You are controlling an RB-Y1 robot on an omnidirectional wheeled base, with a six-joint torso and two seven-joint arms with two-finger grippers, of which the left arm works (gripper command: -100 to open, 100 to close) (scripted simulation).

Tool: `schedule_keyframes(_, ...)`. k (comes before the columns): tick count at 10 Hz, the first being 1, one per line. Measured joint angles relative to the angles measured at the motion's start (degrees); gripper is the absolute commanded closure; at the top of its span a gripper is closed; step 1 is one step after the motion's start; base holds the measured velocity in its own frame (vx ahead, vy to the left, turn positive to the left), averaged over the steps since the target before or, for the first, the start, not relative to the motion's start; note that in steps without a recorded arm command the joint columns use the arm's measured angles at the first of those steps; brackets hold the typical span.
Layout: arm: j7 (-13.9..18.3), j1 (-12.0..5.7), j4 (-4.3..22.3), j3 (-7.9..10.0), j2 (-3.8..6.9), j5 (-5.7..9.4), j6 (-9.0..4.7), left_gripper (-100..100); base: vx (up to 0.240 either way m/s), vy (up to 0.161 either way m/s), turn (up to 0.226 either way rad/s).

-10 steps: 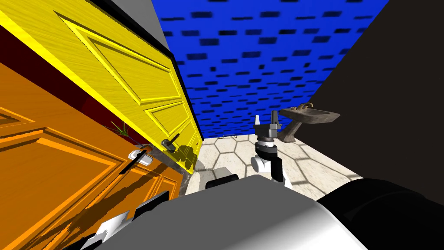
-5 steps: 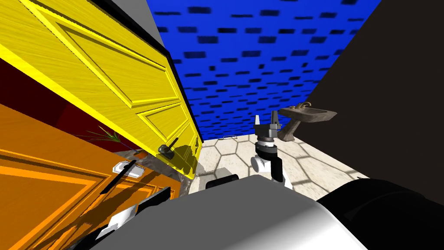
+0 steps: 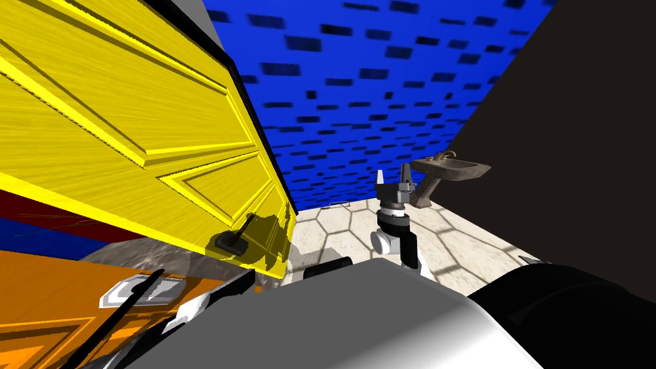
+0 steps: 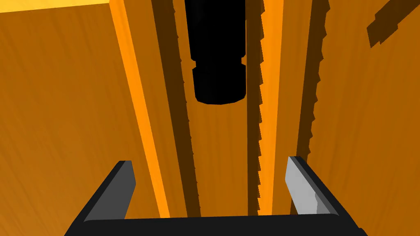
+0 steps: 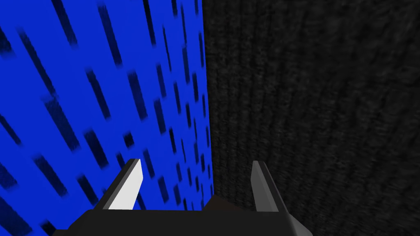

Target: Push the door open

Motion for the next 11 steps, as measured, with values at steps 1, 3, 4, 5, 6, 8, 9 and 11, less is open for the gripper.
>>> schedule_keyframes(1, -0.20, -0.59, 0.28, 0.10, -0.01, 0.10, -0.03, -100, 0.172, 0.074, -0.107)
schedule_keyframes(3, -0.44, -1.58, 1.25, 0.07, 0.24, 0.21, -0.36, -100, 0.195, 0.065, -0.092)
schedule_keyframes(4, -0.54, -2.18, 1.36, 0.06, 0.07, 0.27, -0.45, -100, 0.091, 0.035, -0.022)
schedule_keyframes(5, -0.55, -2.27, 1.38, 0.04, 0.05, 0.28, -0.47, 100, -0.013, -0.005, 0.018)
schedule_keyframes(6, -0.54, -2.23, 1.37, 0.04, 0.07, 0.27, -0.46, 100, -0.034, -0.016, -0.005)
schedule_keyframes(8, -0.51, -2.33, 1.50, -0.08, 0.01, 0.24, -0.32, 100, -0.018, -0.005, -0.019)
schedule_keyframes(9, -0.54, -2.37, 1.54, -0.14, -0.01, 0.21, -0.28, 100, 0.000, 0.000, 0.000)
schedule_keyframes(11, -0.54, -2.39, 1.55, -0.15, -0.03, 0.21, -0.27, 100, -0.062, -0.005, 0.031)
